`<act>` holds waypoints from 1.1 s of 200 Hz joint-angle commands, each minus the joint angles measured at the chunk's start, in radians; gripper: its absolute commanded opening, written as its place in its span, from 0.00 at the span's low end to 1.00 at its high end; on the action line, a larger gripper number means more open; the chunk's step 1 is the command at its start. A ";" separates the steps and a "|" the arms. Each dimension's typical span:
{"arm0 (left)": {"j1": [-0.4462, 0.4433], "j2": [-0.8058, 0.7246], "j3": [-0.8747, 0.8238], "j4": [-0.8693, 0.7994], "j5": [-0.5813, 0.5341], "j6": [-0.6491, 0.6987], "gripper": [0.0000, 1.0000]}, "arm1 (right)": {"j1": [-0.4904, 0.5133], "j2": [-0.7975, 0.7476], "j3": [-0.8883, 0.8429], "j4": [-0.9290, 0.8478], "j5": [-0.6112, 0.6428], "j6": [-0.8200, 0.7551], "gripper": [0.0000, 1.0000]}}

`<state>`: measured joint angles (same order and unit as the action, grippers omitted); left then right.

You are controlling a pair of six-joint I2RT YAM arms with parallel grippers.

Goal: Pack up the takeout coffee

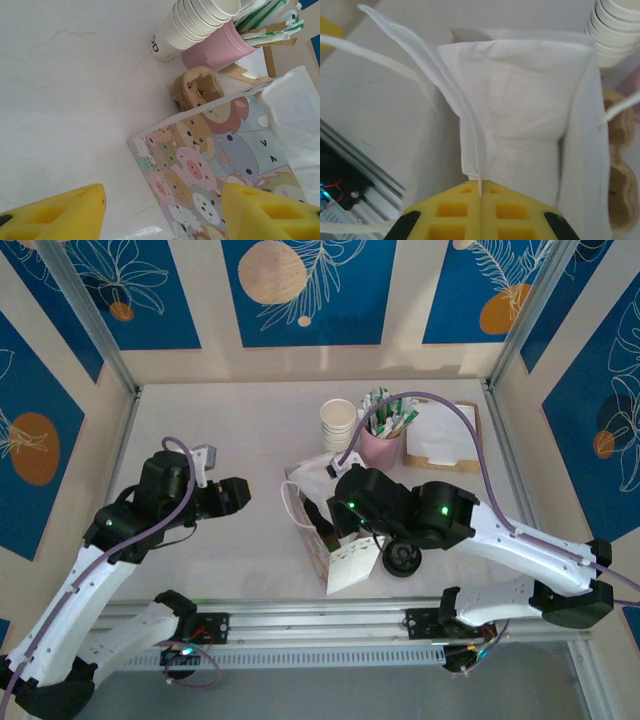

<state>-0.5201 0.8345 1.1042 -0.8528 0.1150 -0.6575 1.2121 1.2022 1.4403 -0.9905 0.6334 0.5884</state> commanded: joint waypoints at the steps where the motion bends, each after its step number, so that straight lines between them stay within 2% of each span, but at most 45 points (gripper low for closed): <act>1: -0.004 0.002 -0.007 0.018 0.015 -0.016 0.63 | -0.016 0.027 0.032 -0.134 -0.003 0.031 0.04; 41: -0.004 0.000 -0.007 0.018 0.014 -0.017 0.63 | -0.030 0.110 0.049 -0.192 -0.104 0.005 0.04; 84: -0.004 0.000 -0.006 0.015 0.012 -0.012 0.63 | -0.031 0.226 0.118 -0.253 -0.108 -0.028 0.05; 111: -0.004 0.000 -0.002 0.012 0.010 -0.007 0.63 | -0.031 0.210 0.144 -0.223 -0.077 -0.042 0.17; 160: -0.004 0.008 0.017 0.009 -0.006 0.005 0.64 | -0.031 0.083 0.188 -0.096 -0.051 -0.087 0.54; 181: -0.004 0.018 0.032 0.008 -0.031 0.026 0.73 | -0.029 0.023 0.226 -0.052 -0.010 -0.104 0.59; 205: -0.004 0.045 0.063 0.013 -0.047 0.062 0.80 | -0.029 -0.079 0.180 0.110 -0.002 -0.193 0.61; 220: -0.004 0.068 0.082 0.012 -0.083 0.089 0.87 | -0.030 -0.147 0.132 0.217 0.036 -0.269 0.65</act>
<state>-0.5201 0.8818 1.1305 -0.8528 0.0864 -0.6201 1.1843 1.1442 1.6226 -0.9646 0.6060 0.4458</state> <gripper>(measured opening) 0.834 0.629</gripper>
